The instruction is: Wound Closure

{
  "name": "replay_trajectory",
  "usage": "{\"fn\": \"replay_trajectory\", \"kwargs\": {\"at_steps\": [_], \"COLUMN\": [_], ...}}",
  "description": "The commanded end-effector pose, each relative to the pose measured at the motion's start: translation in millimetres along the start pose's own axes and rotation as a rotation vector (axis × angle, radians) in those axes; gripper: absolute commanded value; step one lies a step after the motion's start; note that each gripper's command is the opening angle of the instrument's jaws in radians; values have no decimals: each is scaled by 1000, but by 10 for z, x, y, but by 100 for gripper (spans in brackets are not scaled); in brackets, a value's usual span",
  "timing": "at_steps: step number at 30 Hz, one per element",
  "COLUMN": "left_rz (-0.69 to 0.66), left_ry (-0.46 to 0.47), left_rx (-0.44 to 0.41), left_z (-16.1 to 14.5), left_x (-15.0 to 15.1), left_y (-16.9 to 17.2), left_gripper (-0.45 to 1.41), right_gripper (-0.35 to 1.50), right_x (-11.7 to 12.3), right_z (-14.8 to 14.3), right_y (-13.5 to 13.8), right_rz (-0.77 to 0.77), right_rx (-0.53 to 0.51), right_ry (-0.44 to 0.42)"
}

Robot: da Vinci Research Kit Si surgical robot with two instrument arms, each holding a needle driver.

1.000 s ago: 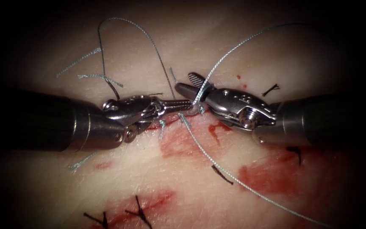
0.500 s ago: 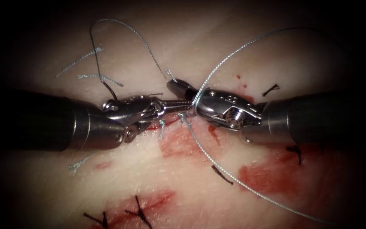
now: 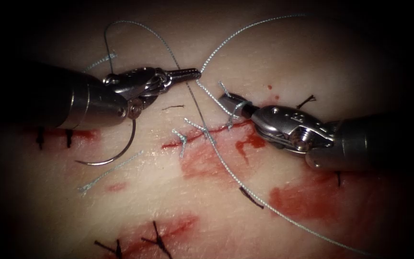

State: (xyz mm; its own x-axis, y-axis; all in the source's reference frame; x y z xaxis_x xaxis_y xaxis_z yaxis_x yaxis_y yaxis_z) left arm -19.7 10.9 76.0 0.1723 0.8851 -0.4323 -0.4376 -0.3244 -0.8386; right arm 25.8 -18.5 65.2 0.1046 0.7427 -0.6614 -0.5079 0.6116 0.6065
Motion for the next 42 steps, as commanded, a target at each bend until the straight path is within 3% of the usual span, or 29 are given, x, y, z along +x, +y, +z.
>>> {"fn": "replay_trajectory", "kwargs": {"at_steps": [1,15,20,23,28,31,35,42], "left_rz": [18,147,160,187,216,246,297,361], "left_ry": [5,4,4,-3,-14,-22,-34,-1], "left_rx": [10,85,101,113,133,152,195,293], "left_z": [8,31,36,38,40,41,41,30], "left_x": [-4,-1,2,2,2,4,9,39], "left_y": [-6,-29,-36,-41,-50,-54,-61,-78], "left_gripper": [-45,-45,-45,-45,-45,-45,-45,-45], "right_gripper": [-35,-35,-35,-35,-35,-35,-35,-35], "right_x": [-8,-31,-41,-46,-45,-44,-45,-52], "right_z": [1,-50,-56,-53,-43,-36,-24,-12], "right_y": [-7,-22,-29,-31,-26,-22,-17,-19], "right_rz": [-6,-109,-220,-329,-707,-794,-816,-644], "right_rx": [20,233,406,531,731,797,761,670], "right_ry": [-1,-90,-146,-172,-104,-87,-84,-136]}}
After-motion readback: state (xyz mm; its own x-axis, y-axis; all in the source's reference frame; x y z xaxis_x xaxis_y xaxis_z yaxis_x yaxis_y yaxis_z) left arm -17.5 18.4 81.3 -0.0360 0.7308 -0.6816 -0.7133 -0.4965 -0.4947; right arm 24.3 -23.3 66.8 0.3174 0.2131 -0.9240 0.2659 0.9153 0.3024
